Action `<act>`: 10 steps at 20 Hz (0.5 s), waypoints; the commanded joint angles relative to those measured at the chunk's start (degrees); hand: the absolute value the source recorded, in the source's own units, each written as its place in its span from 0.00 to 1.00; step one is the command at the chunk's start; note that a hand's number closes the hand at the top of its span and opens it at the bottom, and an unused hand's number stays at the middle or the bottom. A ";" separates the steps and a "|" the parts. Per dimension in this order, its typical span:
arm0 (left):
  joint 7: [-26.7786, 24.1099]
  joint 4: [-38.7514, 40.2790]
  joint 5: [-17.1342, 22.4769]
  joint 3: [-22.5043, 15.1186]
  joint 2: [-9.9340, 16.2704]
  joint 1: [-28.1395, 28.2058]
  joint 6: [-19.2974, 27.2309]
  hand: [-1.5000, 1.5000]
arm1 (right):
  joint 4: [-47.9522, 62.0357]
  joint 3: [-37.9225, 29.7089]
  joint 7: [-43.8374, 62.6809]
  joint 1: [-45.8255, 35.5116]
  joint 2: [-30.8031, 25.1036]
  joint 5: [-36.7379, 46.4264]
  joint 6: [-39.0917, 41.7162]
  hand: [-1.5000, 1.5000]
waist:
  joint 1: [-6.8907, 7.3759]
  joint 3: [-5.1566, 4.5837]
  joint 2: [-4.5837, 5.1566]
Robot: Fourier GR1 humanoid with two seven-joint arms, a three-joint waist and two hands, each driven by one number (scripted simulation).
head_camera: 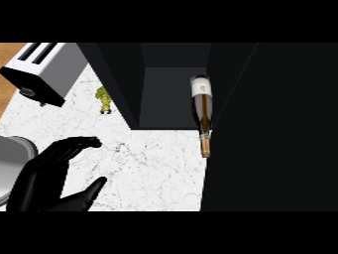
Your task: Pick up the wine, place it into the cabinet and close the cabinet
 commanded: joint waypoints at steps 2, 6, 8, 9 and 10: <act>-1.61 -0.95 4.13 5.94 3.60 4.35 -7.38 1.00 | -9.50 -1.92 5.06 3.81 -2.11 -5.60 0.57 1.00 | -0.13 0.14 0.11; -3.41 -1.72 8.31 11.29 7.06 8.44 -13.56 1.00 | -9.37 -1.04 1.35 4.52 -2.36 -5.09 2.77 1.00 | -0.02 0.14 0.02; -2.78 -2.53 6.53 10.85 5.21 8.44 -12.44 1.00 | -7.96 0.98 3.71 0.12 -1.15 -3.94 1.52 1.00 | 0.14 0.15 0.13; -5.17 -1.41 5.21 9.67 4.86 10.70 -12.89 1.00 | -9.97 3.04 4.60 4.21 -1.48 -7.49 1.97 1.00 | 0.05 0.13 0.07; -2.51 0.08 7.52 11.76 5.06 5.63 -13.66 1.00 | -2.31 2.38 3.12 -1.96 -0.53 -8.71 2.45 1.00 | 0.21 0.15 0.30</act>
